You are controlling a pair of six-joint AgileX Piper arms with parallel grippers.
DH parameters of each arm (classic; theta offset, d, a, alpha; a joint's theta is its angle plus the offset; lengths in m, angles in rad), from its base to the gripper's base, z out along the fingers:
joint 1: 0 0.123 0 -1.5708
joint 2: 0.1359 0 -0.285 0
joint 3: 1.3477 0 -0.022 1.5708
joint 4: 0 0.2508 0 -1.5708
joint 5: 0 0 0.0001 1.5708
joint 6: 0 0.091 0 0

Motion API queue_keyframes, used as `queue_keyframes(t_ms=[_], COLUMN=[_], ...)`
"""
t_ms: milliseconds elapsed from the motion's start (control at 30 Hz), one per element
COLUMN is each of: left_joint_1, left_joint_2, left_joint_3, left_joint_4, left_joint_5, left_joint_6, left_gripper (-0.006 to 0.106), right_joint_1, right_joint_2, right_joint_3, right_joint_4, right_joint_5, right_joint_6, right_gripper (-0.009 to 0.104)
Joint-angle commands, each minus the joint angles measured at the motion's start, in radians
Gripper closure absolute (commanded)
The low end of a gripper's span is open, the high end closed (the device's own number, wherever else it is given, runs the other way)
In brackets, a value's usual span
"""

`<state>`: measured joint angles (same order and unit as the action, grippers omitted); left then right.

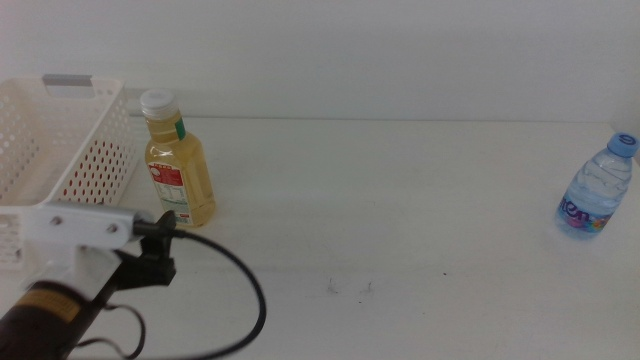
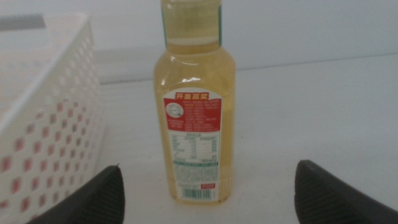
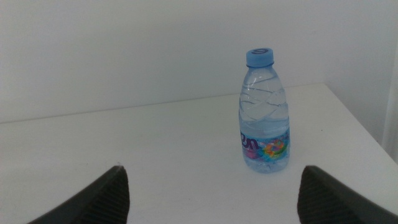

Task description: Use arms to grab the bottles and put them into the dustbin to the left of the table.

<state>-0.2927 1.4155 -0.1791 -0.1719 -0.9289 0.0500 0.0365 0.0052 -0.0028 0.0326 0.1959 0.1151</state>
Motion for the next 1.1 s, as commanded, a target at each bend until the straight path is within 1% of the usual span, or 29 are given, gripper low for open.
queue_keyframes(t_ms=[0,100,300,400,767,933,1000,1067], left_joint_1=[0.024,0.066,0.151,0.179,0.187,0.183,0.183,0.183], left_joint_2=[0.080,0.170,0.335,0.401,0.625,0.680,0.680,0.667], left_joint_3=[-0.043,-0.107,-0.241,-0.297,-0.511,-0.559,-0.559,-0.546], left_joint_4=[0.055,0.151,0.288,0.331,0.346,0.340,0.308,0.292], left_joint_5=[-0.052,-0.052,-0.052,-0.056,-0.056,-0.064,-0.102,-0.140], left_joint_6=[-0.050,-0.086,-0.137,-0.157,-0.166,-0.182,-0.200,-0.219], left_gripper=[0.007,0.007,0.007,0.007,0.007,0.007,0.011,0.021], right_joint_1=[-0.008,-0.008,-0.008,-0.008,-0.008,-0.008,-0.008,-0.008], right_joint_2=[-0.005,-0.005,-0.005,-0.005,-0.005,-0.005,-0.005,-0.005], right_joint_3=[0.003,0.003,0.003,0.003,0.003,0.003,0.003,0.003], right_joint_4=[-0.003,-0.003,-0.003,-0.003,-0.003,-0.003,-0.003,-0.003], right_joint_5=[-0.008,-0.008,-0.008,-0.008,-0.008,-0.008,-0.008,-0.008], right_joint_6=[-0.002,-0.002,-0.002,-0.002,-0.002,-0.002,-0.002,-0.002], right_gripper=[0.005,0.005,0.005,0.005,0.005,0.005,0.005,0.005])
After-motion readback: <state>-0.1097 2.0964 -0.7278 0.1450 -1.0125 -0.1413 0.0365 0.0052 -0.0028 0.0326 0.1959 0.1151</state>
